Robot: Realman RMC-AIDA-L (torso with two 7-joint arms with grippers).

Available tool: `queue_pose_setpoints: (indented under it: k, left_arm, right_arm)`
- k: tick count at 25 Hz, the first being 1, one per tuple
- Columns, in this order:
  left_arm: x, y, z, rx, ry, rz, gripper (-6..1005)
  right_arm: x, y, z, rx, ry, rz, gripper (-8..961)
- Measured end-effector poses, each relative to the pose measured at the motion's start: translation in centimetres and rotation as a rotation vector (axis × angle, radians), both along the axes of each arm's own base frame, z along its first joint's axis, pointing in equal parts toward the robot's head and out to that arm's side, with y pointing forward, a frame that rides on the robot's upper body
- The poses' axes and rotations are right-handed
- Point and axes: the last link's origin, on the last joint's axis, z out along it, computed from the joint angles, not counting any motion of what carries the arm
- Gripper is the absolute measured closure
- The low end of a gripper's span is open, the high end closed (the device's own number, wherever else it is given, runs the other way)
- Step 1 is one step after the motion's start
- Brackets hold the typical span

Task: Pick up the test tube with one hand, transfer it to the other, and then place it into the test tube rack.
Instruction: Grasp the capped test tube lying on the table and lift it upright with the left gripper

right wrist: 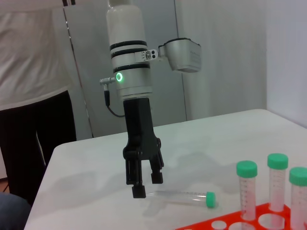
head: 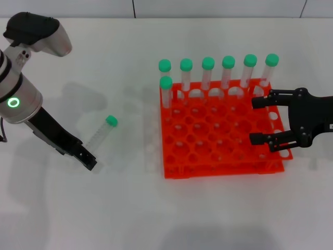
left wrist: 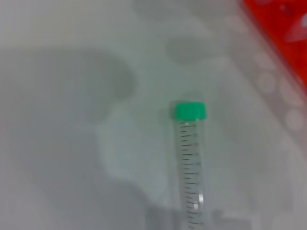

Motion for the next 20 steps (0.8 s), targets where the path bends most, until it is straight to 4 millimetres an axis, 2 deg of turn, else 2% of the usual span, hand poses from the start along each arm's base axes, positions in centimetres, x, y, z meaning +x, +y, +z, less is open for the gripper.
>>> queue_pose_setpoints:
  k: [6,20]
  left_arm:
    - [-0.7,0.2,-0.3,0.028,0.036,0.000,111]
    - [-0.1,0.3,-1.4,0.006,0.058,-0.012,375]
  right_arm:
    - [0.3,-0.2,-0.1,0.001,0.000,-0.008,84]
    - [0.4,-0.2,-0.3,0.006,-0.006,-0.009,83]
